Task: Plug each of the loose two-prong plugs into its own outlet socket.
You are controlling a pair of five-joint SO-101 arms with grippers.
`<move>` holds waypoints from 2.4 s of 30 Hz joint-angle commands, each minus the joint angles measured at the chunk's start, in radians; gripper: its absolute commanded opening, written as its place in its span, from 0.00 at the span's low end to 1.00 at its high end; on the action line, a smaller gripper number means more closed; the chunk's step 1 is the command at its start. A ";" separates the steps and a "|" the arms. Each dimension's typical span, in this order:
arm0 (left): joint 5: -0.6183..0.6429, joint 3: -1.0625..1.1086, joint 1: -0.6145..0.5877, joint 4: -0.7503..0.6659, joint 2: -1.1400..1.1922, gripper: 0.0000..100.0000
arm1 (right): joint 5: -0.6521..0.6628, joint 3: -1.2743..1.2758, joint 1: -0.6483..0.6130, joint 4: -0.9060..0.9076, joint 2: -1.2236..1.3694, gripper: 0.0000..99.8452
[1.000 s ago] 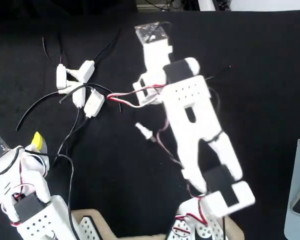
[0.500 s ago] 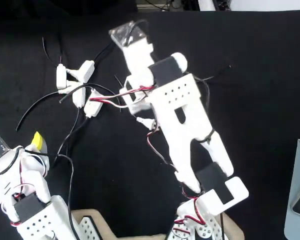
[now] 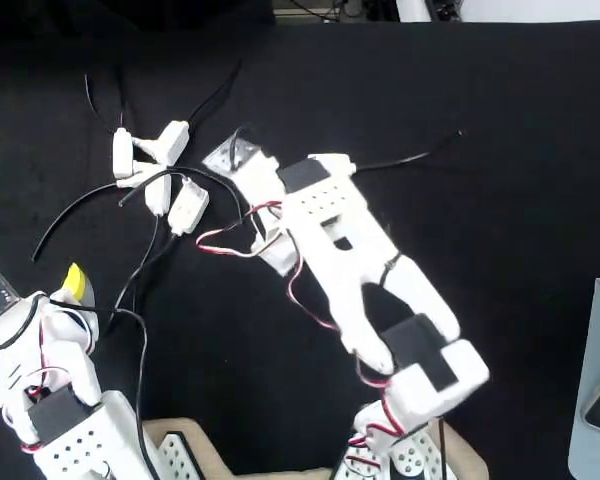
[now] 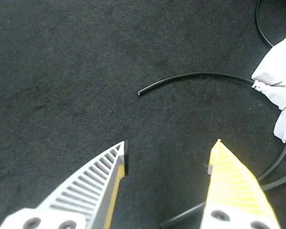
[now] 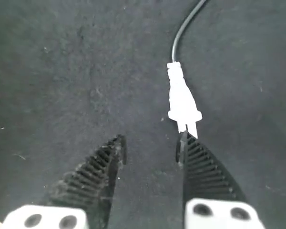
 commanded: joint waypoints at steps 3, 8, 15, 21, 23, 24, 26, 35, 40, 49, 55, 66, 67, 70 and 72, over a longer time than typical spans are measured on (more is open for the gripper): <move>0.003 -0.050 -0.001 -0.003 -0.009 0.28 | 0.012 -0.171 0.044 0.026 0.150 0.18; 0.003 -0.050 -0.001 -0.003 -0.009 0.28 | 0.014 -0.401 0.089 0.149 0.323 0.18; 0.002 -0.050 -0.001 -0.003 -0.009 0.28 | 0.014 -0.694 0.106 0.316 0.492 0.18; 0.002 -0.050 -0.001 -0.003 -0.009 0.28 | 0.014 -0.826 0.103 0.382 0.535 0.18; 0.000 -0.050 -0.001 -0.003 -0.009 0.28 | 0.015 -0.834 0.107 0.382 0.559 0.18; 0.000 -0.050 -0.001 -0.003 -0.009 0.28 | 0.023 -0.835 0.110 0.379 0.573 0.18; 0.000 -0.050 -0.001 -0.003 -0.009 0.28 | 0.075 -0.835 0.130 0.365 0.604 0.18; 0.000 -0.050 -0.001 -0.003 -0.009 0.28 | 0.120 -0.835 0.149 0.353 0.676 0.18; 0.000 -0.050 -0.001 -0.003 -0.009 0.28 | 0.118 -0.832 0.115 0.353 0.677 0.18; -0.002 -0.050 0.001 -0.003 -0.009 0.28 | 0.063 -0.843 0.044 0.405 0.630 0.01; -0.002 -0.050 0.001 -0.003 -0.009 0.28 | -0.057 -0.835 0.031 0.411 0.524 0.01; -0.002 -0.050 0.001 -0.003 -0.009 0.28 | -0.094 -0.659 0.025 0.410 0.389 0.14; -0.002 -0.050 0.001 -0.003 -0.009 0.28 | -0.094 -0.656 0.025 0.410 0.387 0.14; -0.002 -0.050 0.001 -0.003 -0.009 0.28 | -0.094 -0.659 0.026 0.410 0.387 0.14; -0.002 -0.050 0.001 -0.003 -0.009 0.28 | -0.092 -0.659 0.037 0.408 0.387 0.14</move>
